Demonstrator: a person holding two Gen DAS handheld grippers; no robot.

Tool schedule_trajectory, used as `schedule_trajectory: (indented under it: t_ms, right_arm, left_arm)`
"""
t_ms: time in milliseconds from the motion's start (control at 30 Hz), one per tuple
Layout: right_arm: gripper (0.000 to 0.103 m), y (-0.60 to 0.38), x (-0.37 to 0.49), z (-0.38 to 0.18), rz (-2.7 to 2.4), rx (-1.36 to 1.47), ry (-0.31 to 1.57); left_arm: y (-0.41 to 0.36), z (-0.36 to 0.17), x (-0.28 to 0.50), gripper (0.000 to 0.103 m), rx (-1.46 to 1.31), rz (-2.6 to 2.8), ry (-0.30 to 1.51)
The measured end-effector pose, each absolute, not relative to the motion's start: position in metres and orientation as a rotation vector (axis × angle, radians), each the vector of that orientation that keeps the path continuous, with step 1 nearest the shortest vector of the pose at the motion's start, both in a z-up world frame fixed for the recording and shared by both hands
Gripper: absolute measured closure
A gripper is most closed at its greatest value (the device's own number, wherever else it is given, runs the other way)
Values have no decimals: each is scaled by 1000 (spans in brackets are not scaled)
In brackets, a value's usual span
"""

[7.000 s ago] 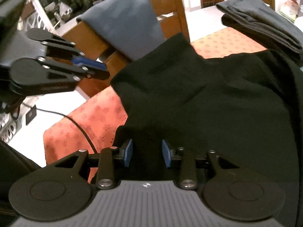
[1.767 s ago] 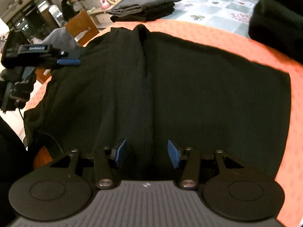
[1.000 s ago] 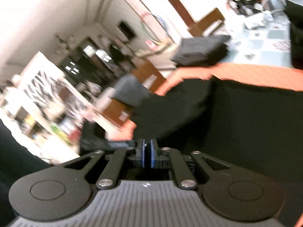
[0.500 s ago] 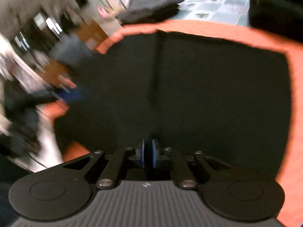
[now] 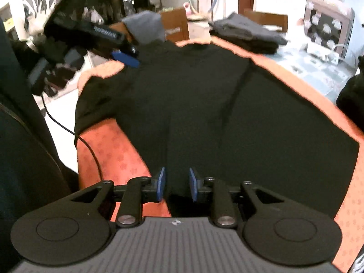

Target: Fold clothes

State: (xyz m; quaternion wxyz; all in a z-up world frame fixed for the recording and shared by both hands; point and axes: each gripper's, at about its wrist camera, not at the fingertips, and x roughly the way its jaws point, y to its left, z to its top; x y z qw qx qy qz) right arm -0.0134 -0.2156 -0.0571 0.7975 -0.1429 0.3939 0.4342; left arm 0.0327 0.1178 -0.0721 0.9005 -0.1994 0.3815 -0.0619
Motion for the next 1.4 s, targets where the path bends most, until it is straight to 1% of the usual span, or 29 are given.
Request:
schedule_trajectory:
  t_ms: [67, 167, 200, 367, 400, 467, 500, 533, 700, 800, 1033, 1100, 1167, 1267, 1333, 1400]
  right_arm:
    - [75, -219, -15, -58, 934, -298, 841]
    - [68, -228, -19, -56, 960, -283, 820]
    - [63, -229, -19, -58, 966, -285, 830]
    - [63, -221, -11, -75, 951, -277, 927]
    - [64, -219, -8, -79, 936, -257, 943]
    - [81, -218, -2, -84, 890, -205, 974]
    - [97, -218, 1, -86, 867, -180, 991]
    - [98, -218, 3, -84, 860, -156, 998]
    - [98, -220, 7, -59, 902, -43, 1002]
    - [98, -221, 10, -43, 927, 25, 1002]
    - [98, -223, 16, -8, 981, 184, 1001]
    - [98, -219, 14, -3, 987, 169, 1001]
    - [98, -215, 10, 1, 971, 99, 995]
    - [89, -210, 2, 0, 932, -56, 1003]
    - [67, -209, -3, -2, 918, -124, 1011]
    - [62, -212, -7, -6, 898, -141, 1010]
  left_arm:
    - [113, -70, 29, 35, -397, -137, 784]
    - [107, -69, 24, 35, -378, -150, 783]
    - [106, -69, 22, 35, -374, -153, 783]
    - [101, -67, 12, 35, -380, -167, 792]
    - [101, -67, 10, 35, -382, -173, 793]
    - [99, -66, 5, 35, -378, -187, 801]
    - [99, -66, 3, 35, -377, -194, 805]
    - [98, -66, 1, 35, -372, -202, 808]
    - [88, -71, -6, 35, -276, -260, 815]
    - [85, -81, -10, 35, -312, -313, 830]
    - [113, -98, -9, 35, -788, -389, 785]
    - [118, -100, -4, 35, -835, -368, 777]
    - [120, -99, 1, 35, -826, -348, 765]
    - [121, -96, 8, 35, -798, -317, 760]
    - [121, -96, 12, 35, -769, -310, 770]
    - [120, -95, 17, 35, -730, -311, 783]
